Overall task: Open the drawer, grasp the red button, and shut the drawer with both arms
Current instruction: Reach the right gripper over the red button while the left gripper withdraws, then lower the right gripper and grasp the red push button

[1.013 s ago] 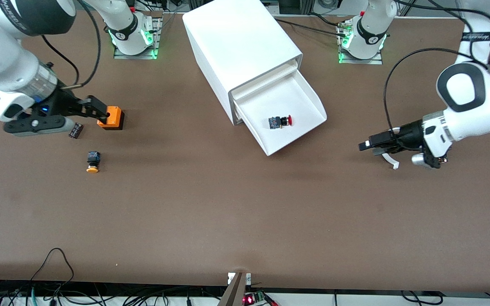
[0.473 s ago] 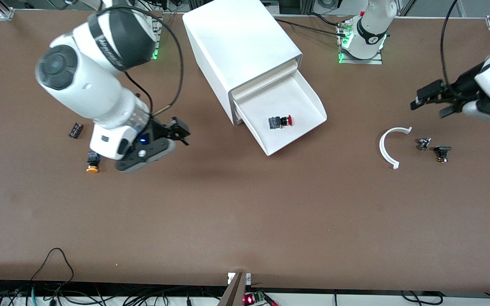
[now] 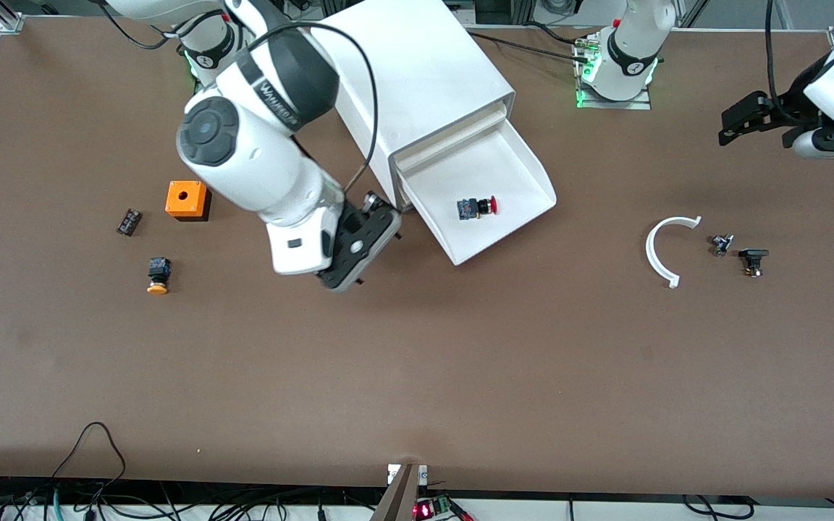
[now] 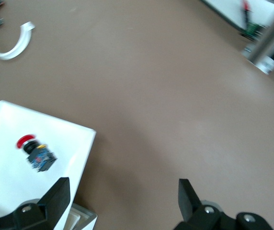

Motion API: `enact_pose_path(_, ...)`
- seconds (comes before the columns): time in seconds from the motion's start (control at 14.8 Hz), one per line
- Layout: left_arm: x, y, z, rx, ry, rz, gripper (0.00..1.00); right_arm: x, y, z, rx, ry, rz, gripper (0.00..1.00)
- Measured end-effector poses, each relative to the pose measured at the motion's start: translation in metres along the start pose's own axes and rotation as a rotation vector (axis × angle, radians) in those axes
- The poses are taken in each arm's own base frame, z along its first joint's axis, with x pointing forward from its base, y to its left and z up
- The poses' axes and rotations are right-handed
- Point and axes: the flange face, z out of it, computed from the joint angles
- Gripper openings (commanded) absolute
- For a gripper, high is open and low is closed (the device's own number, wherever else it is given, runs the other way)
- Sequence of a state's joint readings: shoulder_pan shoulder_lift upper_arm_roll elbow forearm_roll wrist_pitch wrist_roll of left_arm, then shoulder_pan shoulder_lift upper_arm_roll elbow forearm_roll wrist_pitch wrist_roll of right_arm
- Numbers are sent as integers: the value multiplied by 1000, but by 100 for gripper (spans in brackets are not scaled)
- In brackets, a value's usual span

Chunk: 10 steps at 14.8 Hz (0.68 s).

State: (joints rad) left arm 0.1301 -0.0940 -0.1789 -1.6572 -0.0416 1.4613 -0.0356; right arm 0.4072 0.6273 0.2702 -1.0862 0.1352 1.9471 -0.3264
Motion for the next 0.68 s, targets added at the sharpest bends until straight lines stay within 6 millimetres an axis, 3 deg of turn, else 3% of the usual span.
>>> enact_pose_path(0.47,10,14,-12,-3,113,23,100,17,-121,78,-21,-105,-358,100)
enact_pose_path(0.68,12,11,-14,-5,130,18,100,15,-147,109,-54,-158,-443,100)
